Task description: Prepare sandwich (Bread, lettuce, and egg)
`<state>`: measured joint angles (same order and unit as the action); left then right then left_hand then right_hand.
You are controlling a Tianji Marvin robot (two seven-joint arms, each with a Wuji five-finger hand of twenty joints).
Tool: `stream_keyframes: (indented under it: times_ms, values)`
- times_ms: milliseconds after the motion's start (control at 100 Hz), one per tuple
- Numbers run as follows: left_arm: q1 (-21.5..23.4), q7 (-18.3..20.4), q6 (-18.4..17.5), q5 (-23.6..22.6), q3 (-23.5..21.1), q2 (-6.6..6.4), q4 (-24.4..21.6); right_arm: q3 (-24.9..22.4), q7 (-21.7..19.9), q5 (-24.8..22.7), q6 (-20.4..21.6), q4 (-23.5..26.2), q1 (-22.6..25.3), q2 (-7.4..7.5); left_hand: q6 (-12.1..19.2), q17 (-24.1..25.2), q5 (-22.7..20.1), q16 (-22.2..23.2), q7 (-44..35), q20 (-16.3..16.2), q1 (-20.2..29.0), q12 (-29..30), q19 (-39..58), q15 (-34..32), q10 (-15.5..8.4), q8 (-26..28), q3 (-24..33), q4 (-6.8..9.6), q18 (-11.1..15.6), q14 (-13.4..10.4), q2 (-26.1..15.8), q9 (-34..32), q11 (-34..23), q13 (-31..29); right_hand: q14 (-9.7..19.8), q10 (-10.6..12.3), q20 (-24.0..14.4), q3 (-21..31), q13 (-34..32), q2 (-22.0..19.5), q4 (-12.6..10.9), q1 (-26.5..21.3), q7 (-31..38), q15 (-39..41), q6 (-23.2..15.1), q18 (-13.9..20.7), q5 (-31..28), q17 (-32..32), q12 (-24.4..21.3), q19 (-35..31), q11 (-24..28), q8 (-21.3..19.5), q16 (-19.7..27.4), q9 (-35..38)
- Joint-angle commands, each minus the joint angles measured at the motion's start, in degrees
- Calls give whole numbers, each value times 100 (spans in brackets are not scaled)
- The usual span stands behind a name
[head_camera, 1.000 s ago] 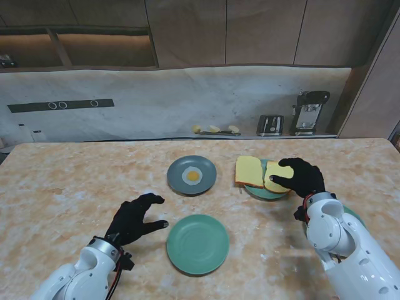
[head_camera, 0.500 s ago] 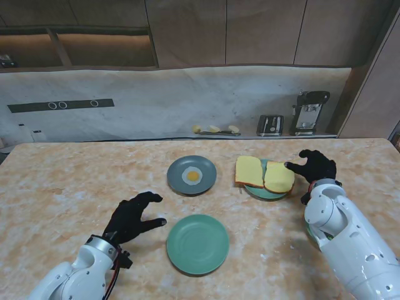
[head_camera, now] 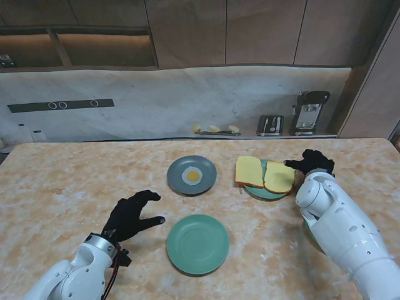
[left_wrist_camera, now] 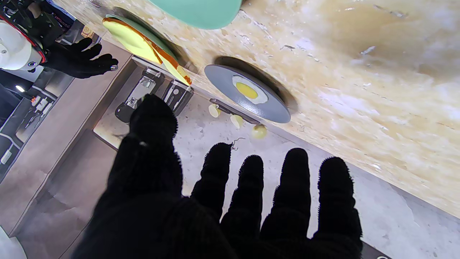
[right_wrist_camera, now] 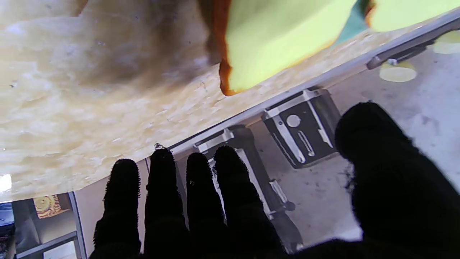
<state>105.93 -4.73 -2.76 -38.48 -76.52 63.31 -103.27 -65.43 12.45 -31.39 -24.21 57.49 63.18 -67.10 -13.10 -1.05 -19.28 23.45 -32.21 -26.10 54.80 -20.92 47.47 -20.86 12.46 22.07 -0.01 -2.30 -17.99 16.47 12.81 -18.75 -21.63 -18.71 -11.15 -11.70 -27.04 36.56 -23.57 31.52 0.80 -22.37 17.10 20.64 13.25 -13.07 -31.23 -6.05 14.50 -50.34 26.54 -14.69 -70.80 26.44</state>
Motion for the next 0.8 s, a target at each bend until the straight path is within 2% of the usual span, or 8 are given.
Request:
stream_keyframes:
  times_ms: [0, 250, 570, 650, 790]
  values:
    - [12, 81, 21, -17, -16, 9, -6, 49, -82, 44, -12, -129, -92, -77, 35, 31, -71, 70, 109, -119, -62, -67, 84, -99, -79, 15, -97, 85, -18, -26, -188, 71, -46, 91, -89, -126, 97, -59, -168, 277, 101, 62, -62, -104, 146, -28, -96, 39, 101, -142, 41, 103, 86, 161]
    - [-7, 117, 73, -59, -23, 1, -3, 318, -80, 552, -350, -811, -551, -259, 49, 23, -74, 70, 79, -128, -33, -69, 94, -103, -82, 30, -95, 83, -24, -27, -184, 74, -50, 86, -232, -285, 112, -27, -444, 373, 133, 169, 40, -45, 253, -43, -324, -92, 147, -314, 135, 127, 54, 389]
    - [-60, 156, 116, -88, -20, -6, 25, 575, 36, 913, -370, -1436, -951, -449, 67, 26, -76, 70, 64, -132, -28, -70, 100, -103, -56, 36, -96, 84, -20, -18, -191, 50, -57, 95, -531, -477, 71, 40, -960, 279, 162, 418, 245, -58, 326, -123, -733, -345, 255, -631, 202, 21, 40, 841]
    - [-70, 158, 120, -94, -22, -7, 33, 622, 28, 999, -391, -1548, -1031, -491, 69, 19, -76, 70, 58, -135, -29, -71, 105, -105, -54, 40, -96, 85, -15, -20, -193, 45, -60, 91, -599, -543, 43, 55, -1104, 299, 176, 413, 340, 42, 344, -151, -840, -441, 337, -798, 238, -82, -73, 981]
    - [-85, 176, 137, -99, -20, -10, 40, 779, 39, 1090, -388, -1838, -1210, -564, 78, 23, -76, 71, 44, -137, -23, -70, 109, -106, -65, 49, -95, 85, -19, -21, -198, 54, -54, 94, -627, -635, -46, 51, -1406, 272, 179, 433, 634, 601, 312, -267, -1079, -707, 573, -1151, 409, -435, -549, 1379]
